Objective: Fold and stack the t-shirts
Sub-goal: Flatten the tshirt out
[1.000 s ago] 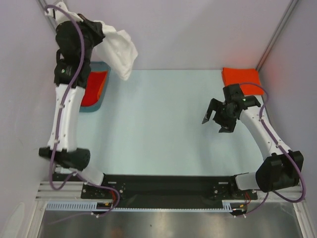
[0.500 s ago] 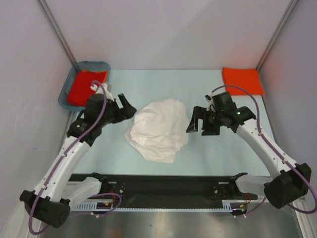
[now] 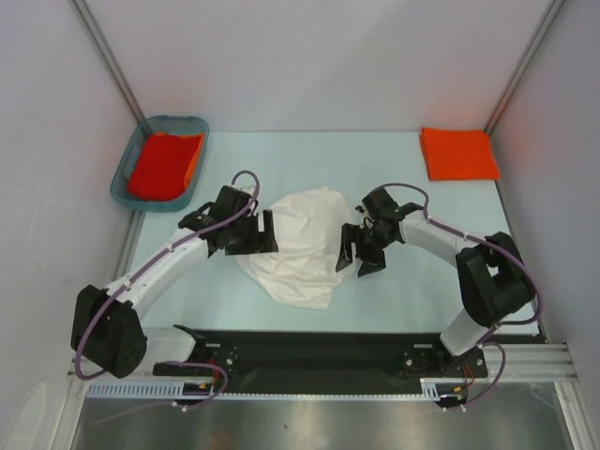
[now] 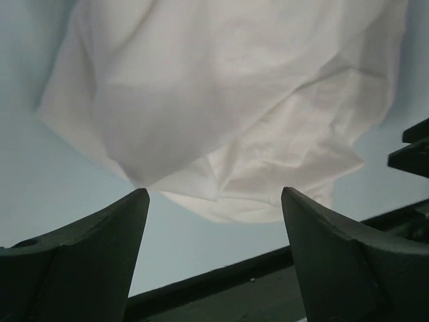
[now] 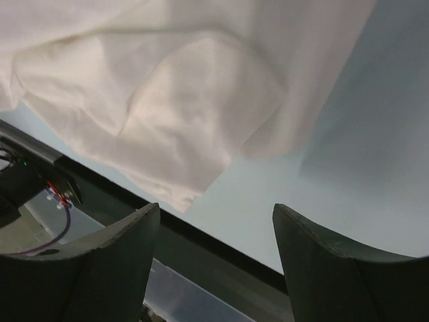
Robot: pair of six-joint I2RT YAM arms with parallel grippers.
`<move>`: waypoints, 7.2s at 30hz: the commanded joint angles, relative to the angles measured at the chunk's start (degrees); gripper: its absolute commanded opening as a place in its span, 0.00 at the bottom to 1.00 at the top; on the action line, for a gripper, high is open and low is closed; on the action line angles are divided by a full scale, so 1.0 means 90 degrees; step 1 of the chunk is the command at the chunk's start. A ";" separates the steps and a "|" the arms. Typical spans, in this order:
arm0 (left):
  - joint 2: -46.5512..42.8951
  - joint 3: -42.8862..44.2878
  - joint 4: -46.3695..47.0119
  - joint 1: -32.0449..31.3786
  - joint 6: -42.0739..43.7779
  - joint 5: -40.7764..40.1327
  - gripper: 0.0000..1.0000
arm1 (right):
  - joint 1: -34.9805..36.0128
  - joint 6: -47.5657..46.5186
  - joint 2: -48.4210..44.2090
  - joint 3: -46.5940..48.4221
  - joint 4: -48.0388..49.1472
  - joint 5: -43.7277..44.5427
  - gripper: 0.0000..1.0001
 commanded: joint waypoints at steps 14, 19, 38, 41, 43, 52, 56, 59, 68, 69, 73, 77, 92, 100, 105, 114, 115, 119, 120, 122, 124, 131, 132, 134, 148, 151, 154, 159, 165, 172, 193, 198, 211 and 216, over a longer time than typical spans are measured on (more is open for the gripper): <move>0.0745 -0.0225 0.0326 0.0747 0.0422 0.0001 0.51 | -0.0125 0.0549 0.1143 0.0384 0.1100 -0.0177 0.50; 0.1146 0.0135 0.0345 0.0874 0.0559 0.0322 0.24 | -0.0115 0.0550 0.1671 0.0804 0.1090 -0.0139 0.43; -0.2734 0.1530 0.0071 0.1294 -0.0934 0.0439 0.00 | -0.0136 -0.0760 0.1111 0.7792 -0.3364 0.1629 0.00; -0.3829 0.0140 -0.0102 0.1284 -0.1393 0.0489 0.02 | 0.0050 -0.0516 -0.0060 0.6029 -0.2993 0.1523 0.00; -0.4233 -0.0476 -0.0376 0.1294 -0.1598 0.0742 0.14 | 0.0148 -0.0427 -0.0581 0.5135 -0.2719 0.1425 0.00; -0.4276 -0.0696 -0.1355 0.1284 -0.0888 0.0997 0.76 | -0.0514 -0.0075 -0.2800 0.1871 -0.2650 0.1124 0.00; -0.2920 -0.0002 -0.0556 0.0974 -0.0477 0.1377 0.82 | -0.0662 0.0275 -0.2957 0.1051 -0.2601 0.0615 0.02; -0.1465 0.0857 -0.0193 0.0078 -0.0155 0.0883 0.83 | -0.0867 0.0802 -0.3083 -0.0090 -0.2524 -0.0087 0.09; 0.3211 0.4363 -0.0154 -0.1682 0.0930 0.0129 0.69 | -0.3239 0.1234 -0.4354 -0.2009 -0.1966 -0.0676 0.79; 0.3400 0.4529 -0.0046 -0.1820 0.0911 -0.0027 0.70 | -0.3647 0.1079 -0.4325 -0.1940 -0.2005 -0.0588 0.79; 0.4425 0.5474 0.0190 -0.2474 0.1037 -0.0466 0.74 | -0.3953 0.0745 -0.3993 -0.1452 -0.2083 -0.0218 0.79; 0.4964 0.6054 -0.0045 -0.2835 0.1008 -0.0282 0.71 | -0.4022 0.0385 -0.3836 -0.1129 -0.2443 0.0368 0.75; 0.4769 0.4980 -0.0416 -0.3910 0.1574 -0.0155 0.84 | -0.4266 0.0442 -0.4479 -0.1539 -0.3041 0.0223 0.75; 0.5462 0.5458 -0.0446 -0.3940 0.1545 -0.0312 0.65 | -0.4130 0.0569 -0.4744 -0.2114 -0.2865 -0.0312 0.72; 0.5677 0.5595 -0.0446 -0.3940 0.1565 -0.0234 0.51 | -0.4022 0.0667 -0.4666 -0.2369 -0.2699 -0.0373 0.71; 0.5775 0.5673 -0.0484 -0.3931 0.1574 -0.0184 0.20 | -0.3768 0.0686 -0.4324 -0.2701 -0.2172 -0.0587 0.68; 0.5756 0.5712 -0.0494 -0.3911 0.1565 -0.0224 0.14 | -0.3758 0.0657 -0.4286 -0.2692 -0.2085 -0.0578 0.67; 0.5483 0.5703 -0.0494 -0.3804 0.1487 -0.0312 0.00 | -0.3690 0.0394 -0.3886 -0.2428 -0.2045 -0.0217 0.66; 0.5318 0.5693 -0.0495 -0.3775 0.1467 -0.0302 0.01 | -0.3651 0.0345 -0.3827 -0.2273 -0.1987 -0.0139 0.67; 0.5131 0.5586 -0.0485 -0.3648 0.1350 -0.0244 0.00 | -0.3641 0.0306 -0.3719 -0.2087 -0.1675 -0.0177 0.71; 0.4877 0.5421 -0.0378 -0.3550 0.1301 -0.0136 0.13 | -0.3709 0.0248 -0.3485 -0.1630 -0.1654 0.0027 0.77; 0.3580 0.4542 -0.0241 -0.3218 0.0852 -0.0185 0.56 | -0.3837 -0.0368 -0.2158 -0.0670 -0.1479 0.0311 0.70; 0.3365 0.4173 -0.0183 -0.3179 0.0803 -0.0166 0.62 | -0.3740 -0.0417 -0.2021 -0.0593 -0.1410 0.0292 0.71; 0.2623 0.3713 -0.0172 -0.3042 0.0502 -0.0175 0.66 | -0.3417 -0.0573 -0.1591 -0.0426 -0.1342 0.0262 0.75; -0.1734 -0.0998 0.0239 -0.0664 -0.0802 -0.0028 0.80 | -0.2089 -0.0984 0.0031 -0.0074 -0.0727 0.0575 0.72; -0.1580 -0.0492 0.0247 0.0322 0.0095 0.0214 0.98 | -0.1991 -0.0954 0.0197 -0.0016 -0.0677 0.0623 0.67; -0.0569 0.0385 0.0384 0.0853 0.0868 0.0264 0.99 | -0.2000 -0.0944 0.0139 0.0072 -0.0707 0.0858 0.61; 0.1378 0.1863 0.0930 0.0884 0.1535 0.0391 0.80 | -0.1991 -0.0925 0.0051 0.0180 -0.0814 0.0751 0.46; 0.3495 0.3697 0.1468 0.0494 0.2081 -0.0056 0.78 | -0.1971 -0.0769 0.0051 -0.0025 -0.0697 0.0585 0.45; 0.4962 0.4617 0.2356 -0.0083 0.2638 -0.1132 0.76 | -0.1981 -0.0759 -0.0203 -0.0162 -0.0746 0.0477 0.47; 0.6566 0.5800 0.1127 -0.0278 0.2405 -0.0283 0.55 | -0.2235 -0.0935 0.0021 -0.0260 -0.0697 0.0243 0.47; 0.6790 0.6015 0.0922 -0.0278 0.2463 -0.0292 0.35 | -0.2157 -0.0896 0.0148 -0.0338 -0.0599 0.0331 0.47; 0.6304 0.6571 0.0492 -0.0181 0.2552 -0.0994 0.00 | -0.1854 -0.0662 0.0246 -0.0085 -0.0462 0.0720 0.00; 0.4969 0.7176 0.0258 0.0121 0.2229 -0.1511 0.00 | -0.1572 -0.0408 0.0471 0.0939 -0.0677 0.1257 0.00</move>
